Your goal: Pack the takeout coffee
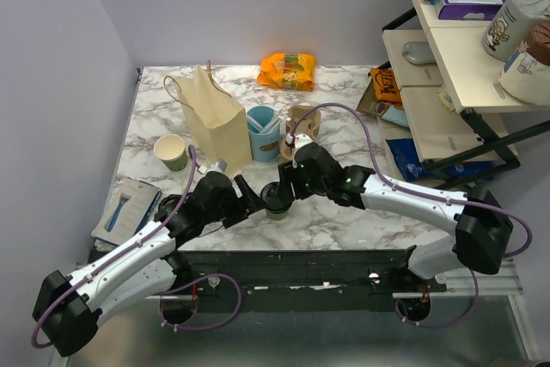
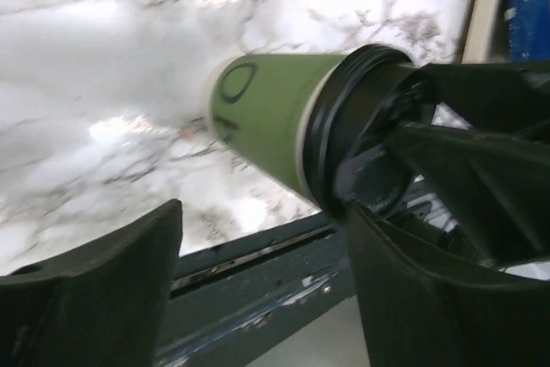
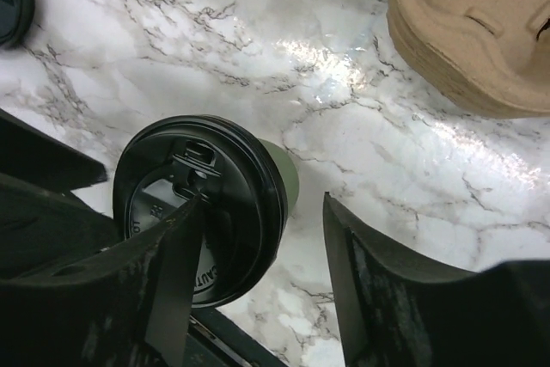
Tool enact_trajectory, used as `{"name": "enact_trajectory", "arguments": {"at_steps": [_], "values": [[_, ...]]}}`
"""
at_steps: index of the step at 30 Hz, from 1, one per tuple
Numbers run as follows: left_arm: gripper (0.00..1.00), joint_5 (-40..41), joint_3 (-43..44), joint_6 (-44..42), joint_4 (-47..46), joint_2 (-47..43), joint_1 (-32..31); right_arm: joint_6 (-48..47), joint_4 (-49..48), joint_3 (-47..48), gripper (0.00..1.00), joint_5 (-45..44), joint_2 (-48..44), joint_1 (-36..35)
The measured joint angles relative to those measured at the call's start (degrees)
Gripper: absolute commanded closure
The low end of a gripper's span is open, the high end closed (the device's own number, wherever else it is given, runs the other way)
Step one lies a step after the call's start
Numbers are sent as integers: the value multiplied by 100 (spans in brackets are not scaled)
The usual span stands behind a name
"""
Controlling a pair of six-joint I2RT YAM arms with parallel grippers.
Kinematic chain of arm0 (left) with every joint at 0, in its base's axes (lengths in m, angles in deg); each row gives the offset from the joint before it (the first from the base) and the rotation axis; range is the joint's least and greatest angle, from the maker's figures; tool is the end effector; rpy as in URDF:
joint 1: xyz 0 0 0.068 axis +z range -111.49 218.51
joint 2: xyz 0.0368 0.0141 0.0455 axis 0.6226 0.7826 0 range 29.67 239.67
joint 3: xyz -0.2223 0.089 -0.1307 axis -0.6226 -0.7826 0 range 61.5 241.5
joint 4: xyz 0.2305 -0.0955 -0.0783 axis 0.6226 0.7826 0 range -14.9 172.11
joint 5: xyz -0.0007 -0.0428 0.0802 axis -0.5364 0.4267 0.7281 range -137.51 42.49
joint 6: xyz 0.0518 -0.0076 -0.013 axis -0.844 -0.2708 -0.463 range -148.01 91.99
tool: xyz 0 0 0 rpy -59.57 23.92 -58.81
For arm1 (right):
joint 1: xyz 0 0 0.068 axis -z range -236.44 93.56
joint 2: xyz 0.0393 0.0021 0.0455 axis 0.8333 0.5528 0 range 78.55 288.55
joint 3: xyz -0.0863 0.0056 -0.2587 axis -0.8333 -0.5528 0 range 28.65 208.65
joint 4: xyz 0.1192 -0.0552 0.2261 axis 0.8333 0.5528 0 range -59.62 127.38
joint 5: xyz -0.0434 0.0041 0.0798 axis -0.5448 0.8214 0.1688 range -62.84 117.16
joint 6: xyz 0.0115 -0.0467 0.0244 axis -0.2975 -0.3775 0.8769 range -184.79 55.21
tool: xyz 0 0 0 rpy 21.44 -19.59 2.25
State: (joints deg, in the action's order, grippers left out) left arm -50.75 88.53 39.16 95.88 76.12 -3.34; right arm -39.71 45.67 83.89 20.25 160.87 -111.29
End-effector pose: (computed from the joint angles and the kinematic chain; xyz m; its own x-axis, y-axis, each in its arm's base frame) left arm 0.1275 -0.1168 0.2092 -0.8301 -0.4919 -0.2627 -0.1723 0.6743 -0.7181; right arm 0.1825 0.2518 0.2433 -0.6737 -0.2260 -0.7036 -0.5243 0.8171 0.2397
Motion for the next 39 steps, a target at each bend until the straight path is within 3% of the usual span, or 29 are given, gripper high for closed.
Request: {"name": "enact_trajectory", "arguments": {"at_steps": [3, 7, 14, 24, 29, 35, 39], "values": [[1, 140, 85, -140, 640, -225, -2, -260, 15, 0, 22, 28, -61, 59], [1, 367, 321, -361, 1344, -85, 0, -323, 238, 26, 12, 28, -146, 136], [1, 457, 717, -570, 1504, 177, 33, 219, 710, 92, 11, 31, -391, 157], [1, 409, 1161, -791, 1067, 632, 223, 977, 466, -402, 11, 216, -1268, 164], [3, 227, 1174, -887, 739, 970, 503, 1515, 118, -678, 17, 382, -1246, 166], [17, -125, 1023, -885, 125, 1202, 706, 2009, -525, -1034, 23, 529, -992, 166], [24, -444, 776, -863, -295, 1388, 728, 2116, -785, -1091, 41, 586, -761, 168]]}}
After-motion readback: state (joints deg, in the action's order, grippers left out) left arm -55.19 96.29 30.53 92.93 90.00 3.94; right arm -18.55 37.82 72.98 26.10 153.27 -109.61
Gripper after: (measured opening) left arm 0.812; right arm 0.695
